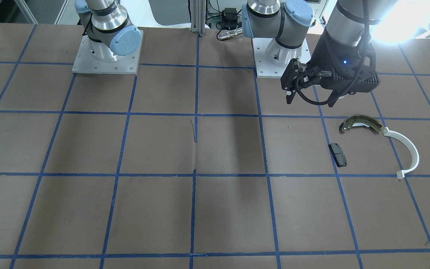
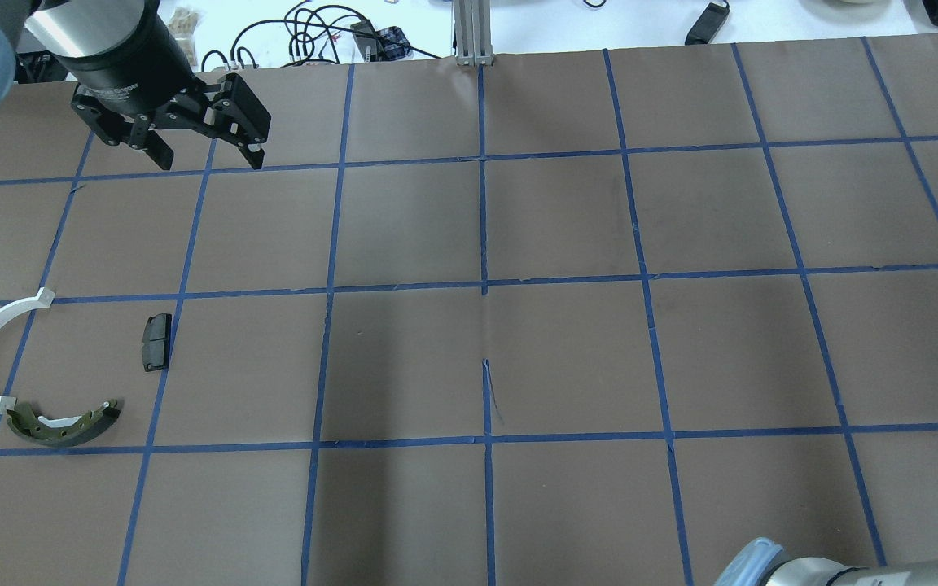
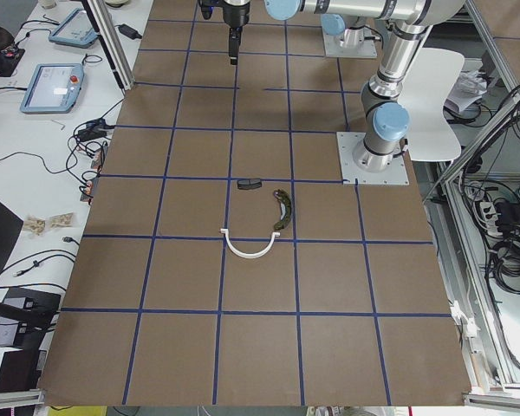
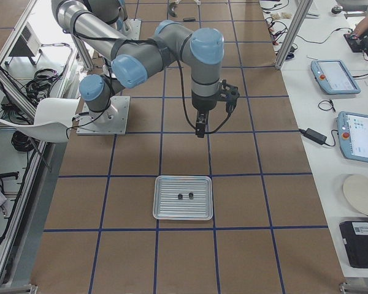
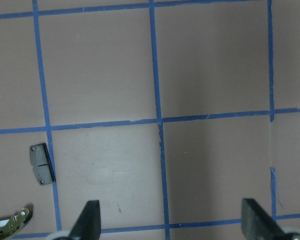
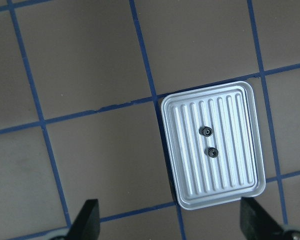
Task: Place bearing gear from tray to pile
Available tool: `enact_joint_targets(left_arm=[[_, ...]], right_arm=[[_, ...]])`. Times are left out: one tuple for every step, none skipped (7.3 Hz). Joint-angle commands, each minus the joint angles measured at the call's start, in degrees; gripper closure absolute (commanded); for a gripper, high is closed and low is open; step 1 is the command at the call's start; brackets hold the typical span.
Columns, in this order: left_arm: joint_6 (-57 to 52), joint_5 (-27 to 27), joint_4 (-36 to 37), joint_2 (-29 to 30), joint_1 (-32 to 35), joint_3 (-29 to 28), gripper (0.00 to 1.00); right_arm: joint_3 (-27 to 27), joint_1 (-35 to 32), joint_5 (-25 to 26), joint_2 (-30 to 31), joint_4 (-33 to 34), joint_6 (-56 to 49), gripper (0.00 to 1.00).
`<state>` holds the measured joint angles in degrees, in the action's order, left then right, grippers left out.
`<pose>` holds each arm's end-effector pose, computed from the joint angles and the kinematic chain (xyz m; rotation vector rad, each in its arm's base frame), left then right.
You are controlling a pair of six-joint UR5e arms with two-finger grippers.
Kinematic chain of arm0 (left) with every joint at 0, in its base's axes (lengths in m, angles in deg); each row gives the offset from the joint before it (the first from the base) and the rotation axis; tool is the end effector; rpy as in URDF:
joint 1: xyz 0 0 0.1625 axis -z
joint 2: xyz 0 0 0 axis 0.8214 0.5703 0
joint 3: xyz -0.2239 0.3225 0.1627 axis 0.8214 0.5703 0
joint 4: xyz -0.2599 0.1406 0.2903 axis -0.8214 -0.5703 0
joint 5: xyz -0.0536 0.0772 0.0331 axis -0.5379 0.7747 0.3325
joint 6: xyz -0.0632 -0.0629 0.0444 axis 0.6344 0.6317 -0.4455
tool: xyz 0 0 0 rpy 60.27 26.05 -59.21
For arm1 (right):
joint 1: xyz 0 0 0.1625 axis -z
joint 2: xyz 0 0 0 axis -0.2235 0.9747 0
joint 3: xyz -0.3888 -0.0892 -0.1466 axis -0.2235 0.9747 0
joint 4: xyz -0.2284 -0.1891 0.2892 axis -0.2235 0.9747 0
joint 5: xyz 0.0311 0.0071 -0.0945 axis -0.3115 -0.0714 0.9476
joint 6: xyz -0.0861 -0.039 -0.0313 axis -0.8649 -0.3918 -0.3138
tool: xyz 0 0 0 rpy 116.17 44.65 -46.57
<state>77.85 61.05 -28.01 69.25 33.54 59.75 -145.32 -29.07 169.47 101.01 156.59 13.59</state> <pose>-0.1236 -0.5131 0.5164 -0.0919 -3.1287 0.0985 -0.3313 -0.4768 0.5109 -0.2757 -3.0809 0.0656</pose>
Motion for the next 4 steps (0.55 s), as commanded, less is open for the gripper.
enact_joint_targets(left_arm=[[0.0, 0.0, 0.0, 0.0, 0.0, 0.0, 0.00], [0.0, 0.0, 0.0, 0.0, 0.0, 0.0, 0.00], [0.1, 0.0, 0.0, 0.0, 0.0, 0.0, 0.00], [0.0, 0.0, 0.0, 0.0, 0.0, 0.0, 0.00]], right_arm=[[-1.1, 4.6, 0.6, -6.0, 3.8, -11.4, 0.00], [-2.9, 4.7, 1.4, -11.3, 11.3, -14.9, 0.00], [-5.3, 5.4, 1.4, -13.6, 15.3, -17.5, 0.00], [-9.3, 7.3, 0.8, -15.0, 18.6, -19.9, 0.00]])
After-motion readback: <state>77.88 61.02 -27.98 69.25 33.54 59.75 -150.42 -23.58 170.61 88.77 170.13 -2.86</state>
